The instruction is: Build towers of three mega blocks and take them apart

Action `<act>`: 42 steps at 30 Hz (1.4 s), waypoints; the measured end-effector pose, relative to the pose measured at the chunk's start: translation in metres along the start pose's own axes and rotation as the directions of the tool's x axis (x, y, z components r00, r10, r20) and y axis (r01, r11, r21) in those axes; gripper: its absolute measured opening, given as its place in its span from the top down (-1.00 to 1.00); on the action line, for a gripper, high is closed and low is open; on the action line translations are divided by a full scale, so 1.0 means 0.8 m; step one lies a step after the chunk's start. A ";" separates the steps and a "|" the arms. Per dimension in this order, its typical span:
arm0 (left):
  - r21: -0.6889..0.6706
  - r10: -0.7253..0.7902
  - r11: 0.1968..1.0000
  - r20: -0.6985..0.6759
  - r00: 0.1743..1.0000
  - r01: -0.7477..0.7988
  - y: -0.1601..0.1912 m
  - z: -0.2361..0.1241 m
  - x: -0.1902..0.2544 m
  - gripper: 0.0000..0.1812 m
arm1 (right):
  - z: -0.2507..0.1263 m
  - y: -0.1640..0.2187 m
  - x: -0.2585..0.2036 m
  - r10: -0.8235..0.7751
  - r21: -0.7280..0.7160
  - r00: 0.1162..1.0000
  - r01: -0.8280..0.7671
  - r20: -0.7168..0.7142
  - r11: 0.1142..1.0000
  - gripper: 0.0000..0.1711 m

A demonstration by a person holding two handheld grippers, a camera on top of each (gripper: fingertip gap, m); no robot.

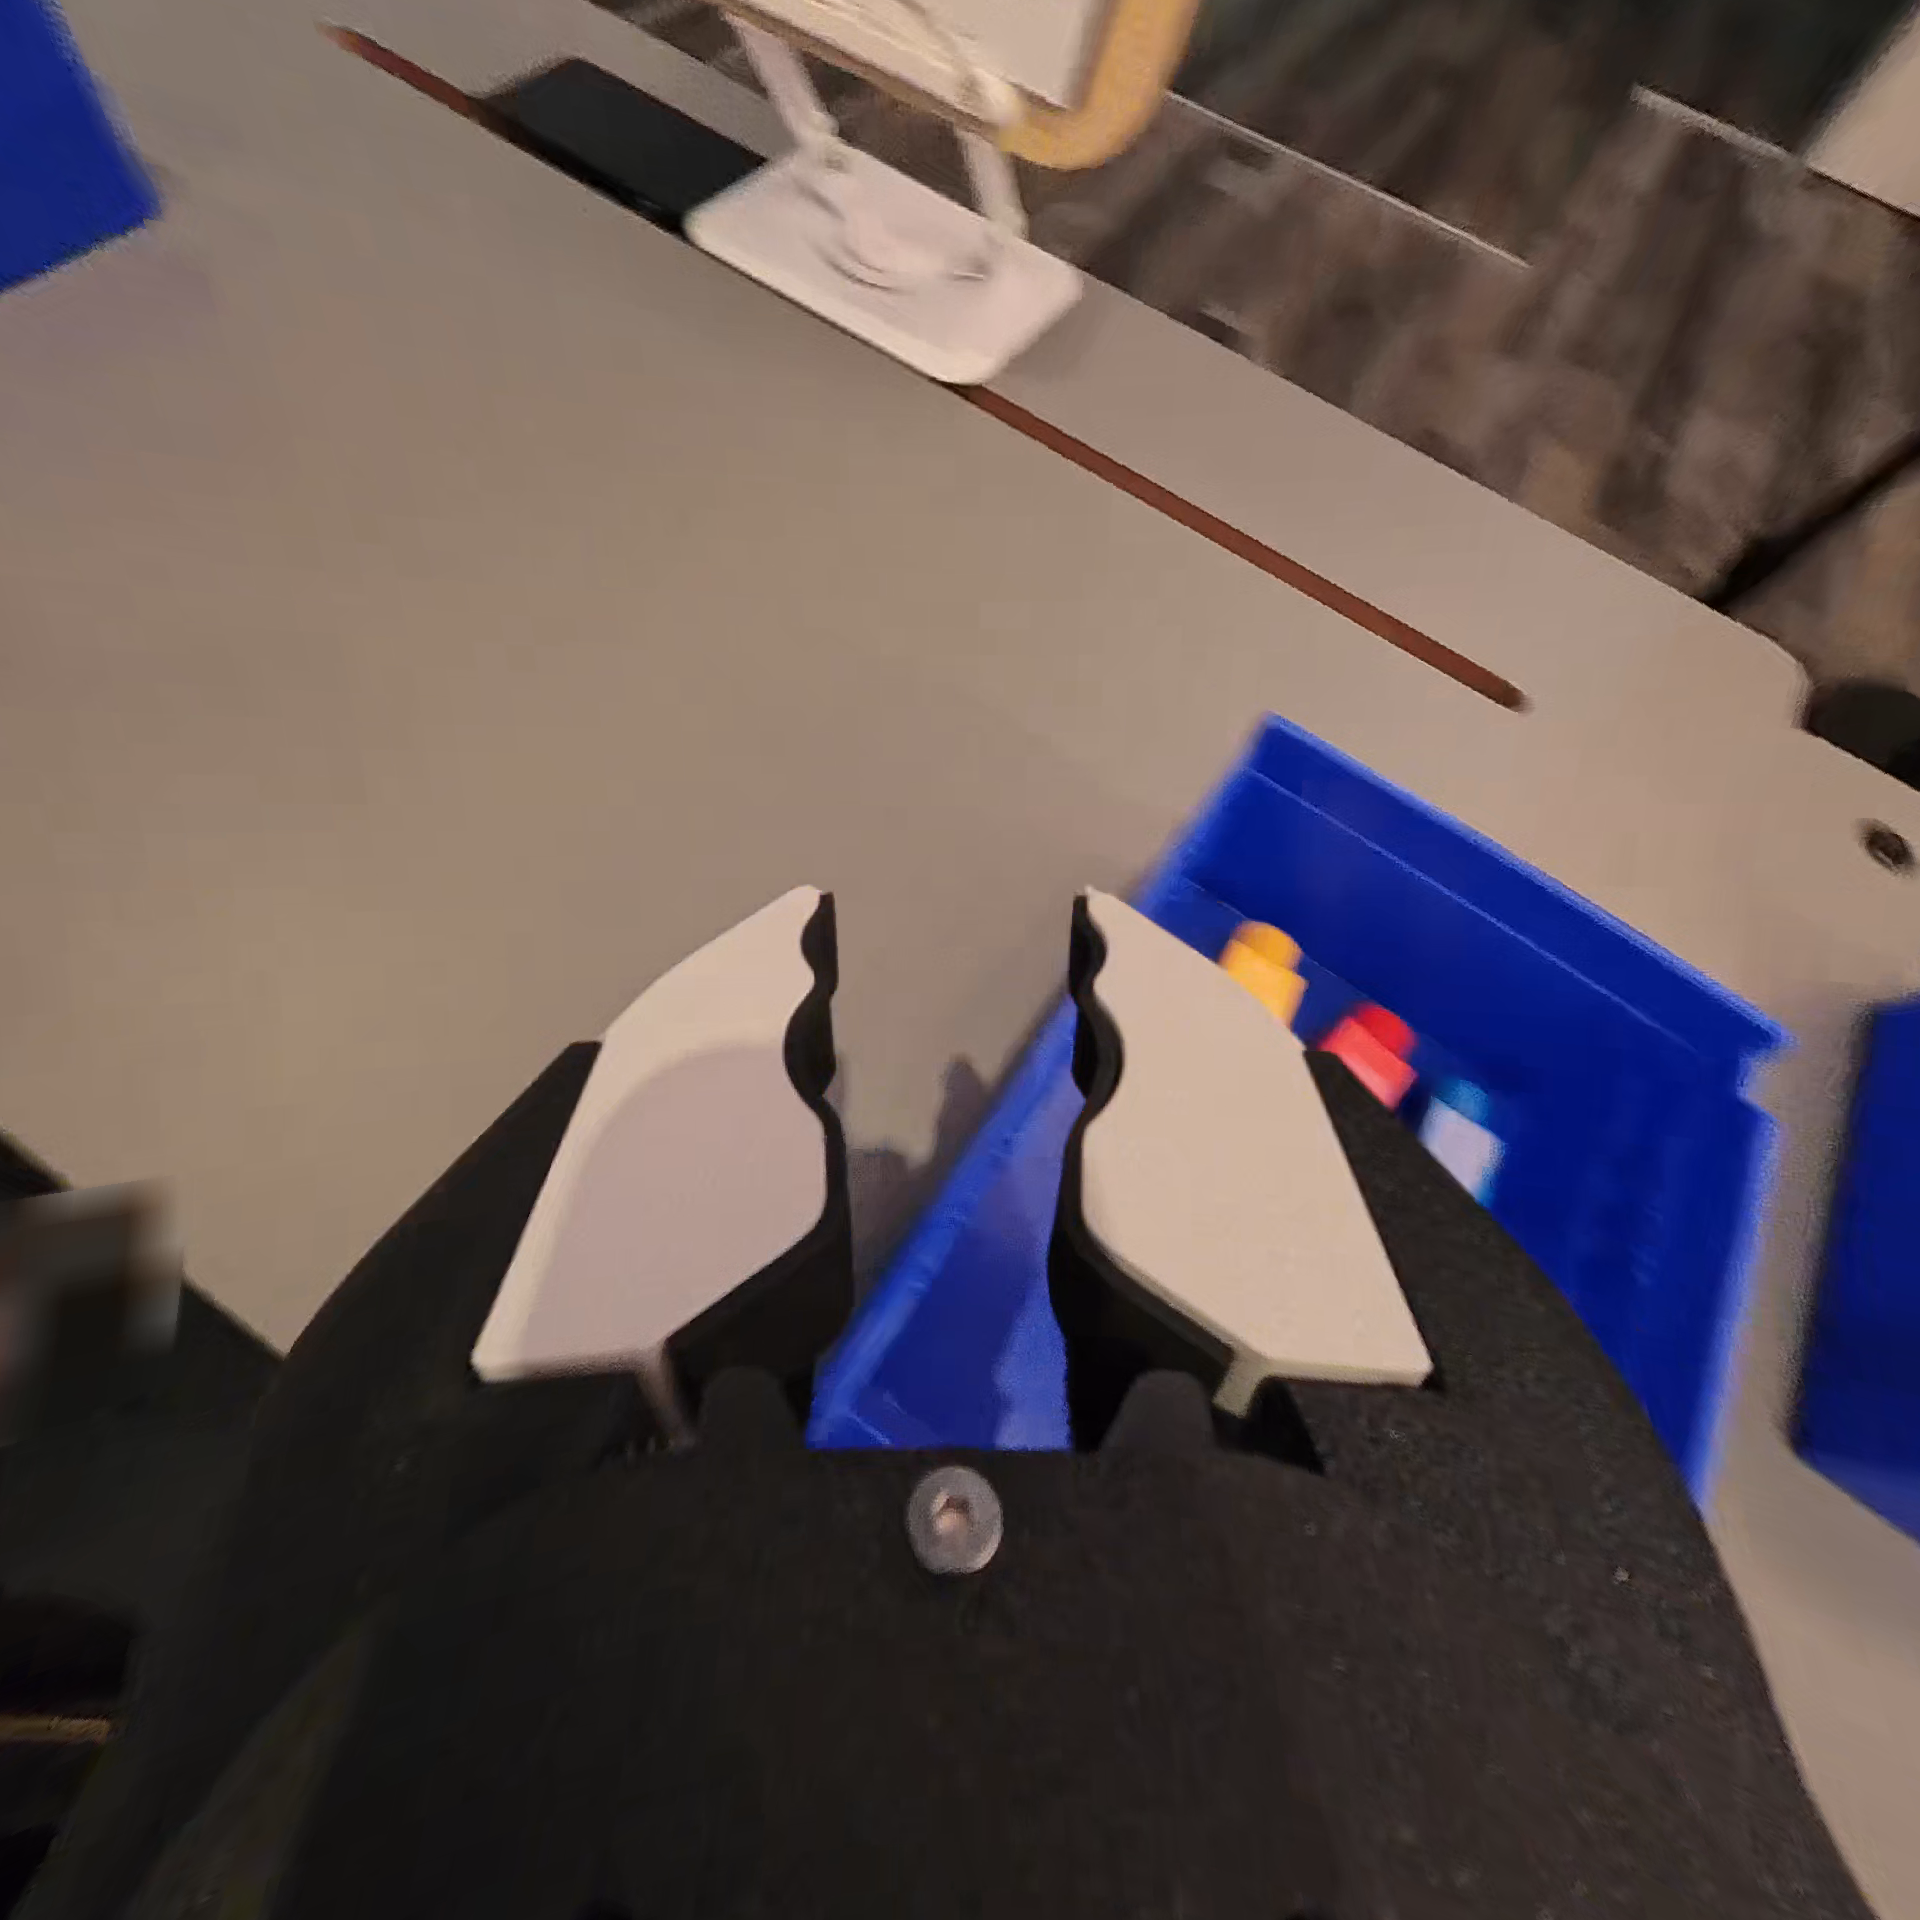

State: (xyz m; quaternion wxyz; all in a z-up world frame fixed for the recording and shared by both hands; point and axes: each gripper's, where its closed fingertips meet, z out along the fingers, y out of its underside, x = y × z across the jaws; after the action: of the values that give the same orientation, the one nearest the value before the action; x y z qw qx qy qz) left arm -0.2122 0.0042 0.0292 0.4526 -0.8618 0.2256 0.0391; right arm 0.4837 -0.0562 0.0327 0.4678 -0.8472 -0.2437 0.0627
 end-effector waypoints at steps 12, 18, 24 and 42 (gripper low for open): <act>0.197 -0.169 0.967 0.039 0.985 0.158 -0.001 0.121 0.026 0.39 | 0.064 -0.029 -0.158 -0.205 -0.014 0.957 0.213 0.206 0.977 0.51; 0.118 -0.193 0.975 0.052 0.980 0.186 0.006 0.155 0.030 0.39 | 0.059 -0.024 -0.152 -0.174 -0.011 0.961 0.180 0.215 0.984 0.53; 0.047 -0.209 0.977 0.069 0.976 0.206 0.016 0.178 0.031 0.40 | 0.055 -0.011 -0.145 -0.169 -0.032 0.964 0.179 0.206 0.983 0.55; 0.115 -0.223 0.969 0.008 0.975 0.220 0.005 0.119 0.041 0.60 | 0.056 -0.001 -0.147 -0.162 -0.033 0.960 0.174 0.230 0.984 0.58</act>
State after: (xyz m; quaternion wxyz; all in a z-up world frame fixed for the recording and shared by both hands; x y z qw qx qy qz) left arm -0.1718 0.0663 -0.0385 0.5045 -0.8542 0.1250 -0.0155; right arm 0.3661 -0.0772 -0.0056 0.4179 -0.8230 -0.3681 0.1123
